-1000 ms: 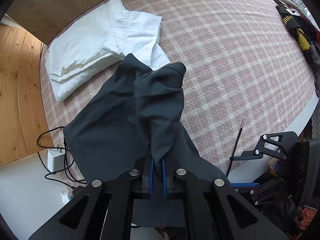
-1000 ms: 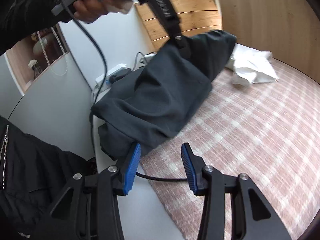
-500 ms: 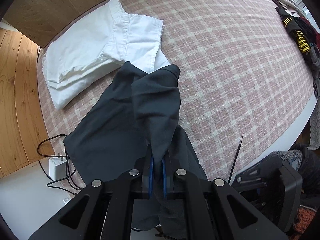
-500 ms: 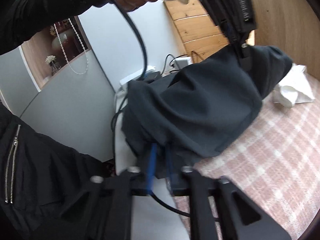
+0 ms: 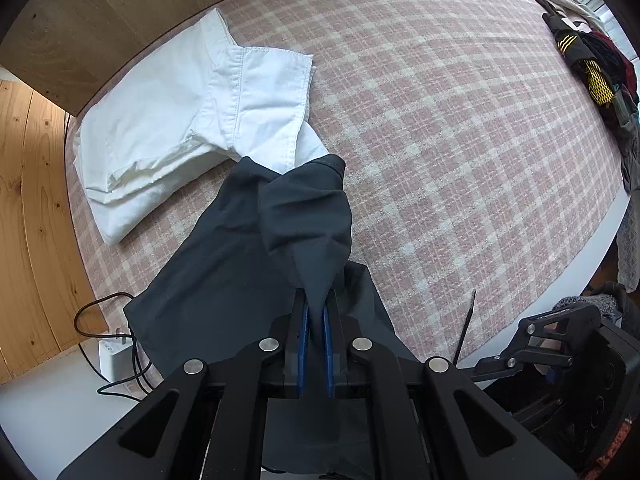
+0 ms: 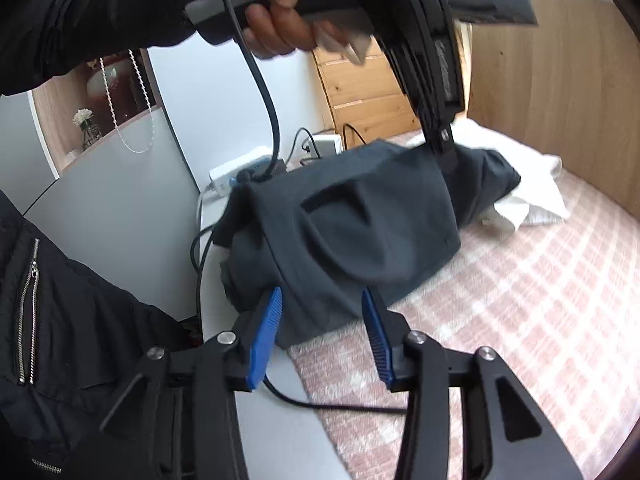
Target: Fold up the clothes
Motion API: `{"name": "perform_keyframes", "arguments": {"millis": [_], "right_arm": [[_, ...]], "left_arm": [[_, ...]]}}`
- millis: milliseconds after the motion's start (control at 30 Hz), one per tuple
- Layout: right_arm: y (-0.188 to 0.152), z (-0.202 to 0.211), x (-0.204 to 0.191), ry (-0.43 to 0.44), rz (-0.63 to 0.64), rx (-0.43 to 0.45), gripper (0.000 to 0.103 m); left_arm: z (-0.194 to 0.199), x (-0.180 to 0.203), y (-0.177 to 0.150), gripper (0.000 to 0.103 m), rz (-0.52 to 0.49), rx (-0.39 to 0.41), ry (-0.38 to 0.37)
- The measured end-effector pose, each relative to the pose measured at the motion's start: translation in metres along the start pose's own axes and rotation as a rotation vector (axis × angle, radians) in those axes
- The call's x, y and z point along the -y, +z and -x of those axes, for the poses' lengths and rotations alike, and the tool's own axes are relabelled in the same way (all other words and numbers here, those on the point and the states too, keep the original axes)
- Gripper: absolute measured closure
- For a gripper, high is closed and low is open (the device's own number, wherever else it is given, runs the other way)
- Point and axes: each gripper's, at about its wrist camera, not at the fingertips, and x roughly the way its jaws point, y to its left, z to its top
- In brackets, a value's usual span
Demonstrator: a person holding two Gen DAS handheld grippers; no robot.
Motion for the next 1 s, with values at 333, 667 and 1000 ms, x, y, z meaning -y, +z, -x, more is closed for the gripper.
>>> {"name": "perform_keyframes", "arguments": {"millis": [333,667,1000], "right_arm": [[0.004,-0.037,-0.013,0.137,0.079,-0.109,0.083],[-0.037,0.002,-0.025,0.070,0.031,-0.216,0.082],[-0.025,0.070,0.059,0.170,-0.357,-0.172,0.060]], "left_arm": [[-0.004,0.007,0.005,0.097,-0.014,-0.002,-0.013],[-0.034,0.029,0.039,0.088,-0.046,-0.020,-0.145],[0.027,0.038,-0.005,0.083,-0.103,0.163,-0.214]]}}
